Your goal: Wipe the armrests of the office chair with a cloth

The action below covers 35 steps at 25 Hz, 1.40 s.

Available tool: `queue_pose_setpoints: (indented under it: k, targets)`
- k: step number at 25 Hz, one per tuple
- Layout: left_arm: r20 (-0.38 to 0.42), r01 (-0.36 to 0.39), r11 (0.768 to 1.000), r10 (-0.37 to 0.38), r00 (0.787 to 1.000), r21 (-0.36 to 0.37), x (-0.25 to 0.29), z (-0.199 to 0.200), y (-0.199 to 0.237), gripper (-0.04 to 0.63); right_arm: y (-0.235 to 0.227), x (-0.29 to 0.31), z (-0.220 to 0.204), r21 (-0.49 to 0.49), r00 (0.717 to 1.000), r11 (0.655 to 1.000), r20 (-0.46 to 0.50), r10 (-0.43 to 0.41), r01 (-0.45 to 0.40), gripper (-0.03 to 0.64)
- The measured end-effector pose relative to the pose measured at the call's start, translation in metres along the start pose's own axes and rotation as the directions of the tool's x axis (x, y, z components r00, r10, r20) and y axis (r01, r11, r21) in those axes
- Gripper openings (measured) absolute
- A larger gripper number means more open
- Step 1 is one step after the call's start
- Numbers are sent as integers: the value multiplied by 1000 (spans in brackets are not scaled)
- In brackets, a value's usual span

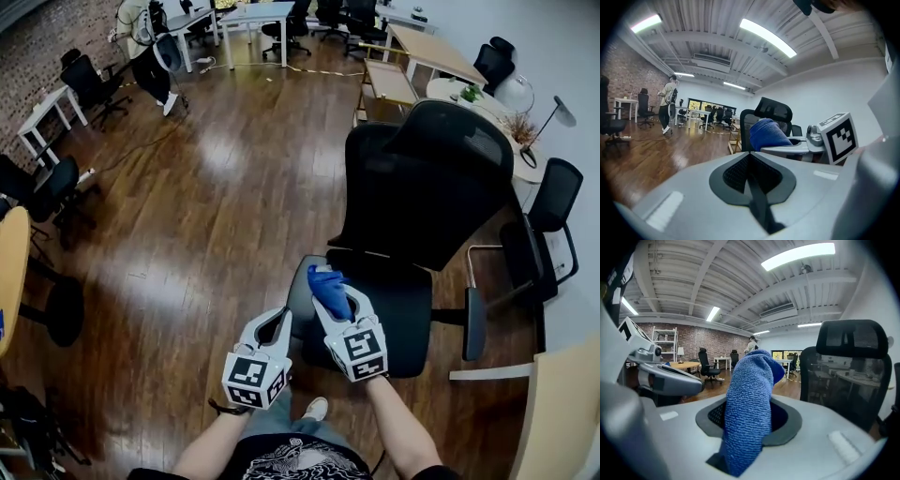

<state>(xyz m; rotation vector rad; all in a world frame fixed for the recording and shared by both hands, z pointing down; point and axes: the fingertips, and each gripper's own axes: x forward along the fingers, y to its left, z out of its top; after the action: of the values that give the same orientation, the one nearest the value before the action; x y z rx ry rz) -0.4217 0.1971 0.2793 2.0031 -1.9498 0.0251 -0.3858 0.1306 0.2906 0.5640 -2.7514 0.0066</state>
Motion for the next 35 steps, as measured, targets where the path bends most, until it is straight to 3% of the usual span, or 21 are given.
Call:
queue_pose_setpoints:
  k: [5,10,15,19,26,35]
  targets:
    - [-32,76,997,-75,997,21,42,7,33,-25,-33,70,-15,-42,995,999,-98,-21,17,140]
    - [-60,109,994,-109,992,1,80,13,66,-25,-53,129,-45,-118,973,992,-232,11,-39,140]
    - [-79,128,992,-128,989,-7,100,16,90,-25,-70,169,-77,-232,924,960,-377,58,-155,140]
    - [-97,129,991,-131,987,-31,105,9,98,-25,-67,180,-96,-263,885,936,-456,93,-234,140]
    - [-94,102,993,-107,990,-60,103,0,86,-25,-48,157,-112,-245,873,931,-470,131,-271,140]
    - [-70,33,998,-36,997,-47,66,-8,68,-25,17,119,-116,-221,887,923,-416,202,-314,140]
